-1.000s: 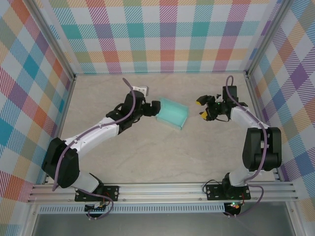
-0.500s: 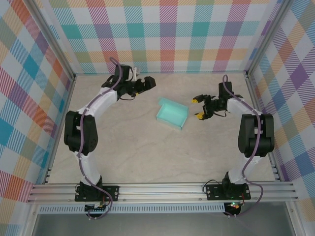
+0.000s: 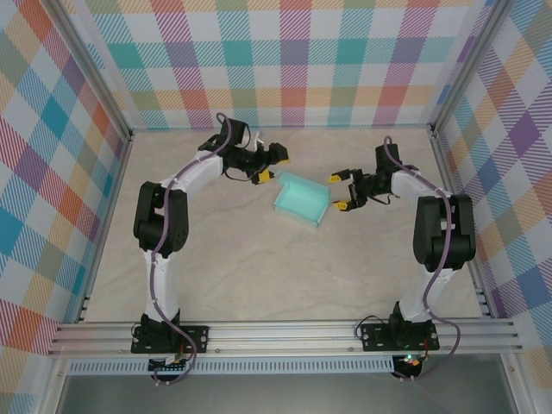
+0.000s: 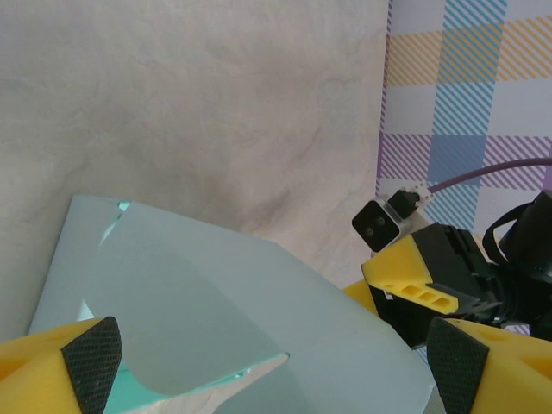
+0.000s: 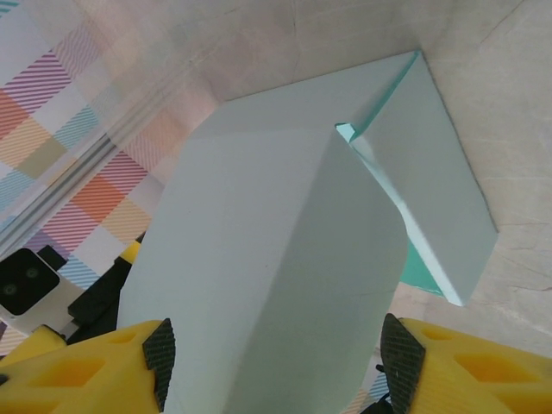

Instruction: Fold the paper box

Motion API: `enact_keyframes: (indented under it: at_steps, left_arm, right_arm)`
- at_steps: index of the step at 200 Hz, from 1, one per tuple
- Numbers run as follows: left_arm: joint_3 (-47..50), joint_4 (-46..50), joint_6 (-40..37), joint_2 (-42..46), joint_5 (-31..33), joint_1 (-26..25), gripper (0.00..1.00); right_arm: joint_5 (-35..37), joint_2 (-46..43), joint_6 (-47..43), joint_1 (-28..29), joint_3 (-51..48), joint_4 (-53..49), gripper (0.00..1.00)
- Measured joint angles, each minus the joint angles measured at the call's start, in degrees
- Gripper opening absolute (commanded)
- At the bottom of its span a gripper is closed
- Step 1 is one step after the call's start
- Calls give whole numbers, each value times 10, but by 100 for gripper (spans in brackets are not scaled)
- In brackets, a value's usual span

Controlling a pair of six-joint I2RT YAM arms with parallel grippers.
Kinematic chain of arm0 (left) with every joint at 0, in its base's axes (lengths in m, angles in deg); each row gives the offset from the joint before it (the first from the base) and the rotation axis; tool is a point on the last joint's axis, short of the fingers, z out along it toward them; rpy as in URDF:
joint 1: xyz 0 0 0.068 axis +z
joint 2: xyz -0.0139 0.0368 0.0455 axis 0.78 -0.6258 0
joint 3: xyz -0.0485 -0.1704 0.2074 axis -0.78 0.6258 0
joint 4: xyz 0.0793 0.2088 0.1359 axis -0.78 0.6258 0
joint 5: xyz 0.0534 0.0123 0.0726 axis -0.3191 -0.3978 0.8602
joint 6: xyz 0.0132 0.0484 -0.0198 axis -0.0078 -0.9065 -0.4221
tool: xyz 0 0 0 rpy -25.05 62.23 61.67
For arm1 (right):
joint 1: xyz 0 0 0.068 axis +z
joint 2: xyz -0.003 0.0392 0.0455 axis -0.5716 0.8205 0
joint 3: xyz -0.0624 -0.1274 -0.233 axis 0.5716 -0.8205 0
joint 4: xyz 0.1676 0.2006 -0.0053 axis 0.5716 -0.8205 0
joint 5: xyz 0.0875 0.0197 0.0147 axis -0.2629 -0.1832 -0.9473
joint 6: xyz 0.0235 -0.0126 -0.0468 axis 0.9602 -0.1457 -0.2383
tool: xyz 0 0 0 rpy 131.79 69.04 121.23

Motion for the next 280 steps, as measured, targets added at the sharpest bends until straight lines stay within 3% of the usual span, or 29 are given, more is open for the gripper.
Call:
enact_keyframes:
  at_steps: [41, 140, 249, 280]
  left_arm:
    - [37, -36, 40, 0, -20, -7, 88]
    - [73, -90, 83, 0, -25, -34, 64]
    - [130, -26, -58, 6, 24, -40, 54]
    - [162, -28, -70, 11, 47, -40, 55]
  right_arm:
    - [0, 8, 14, 9, 13, 8, 57]
    - [7, 21, 15, 12, 14, 10, 49]
    - [88, 35, -118, 14, 26, -81, 50]
    - [123, 29, -168, 14, 30, -107, 58]
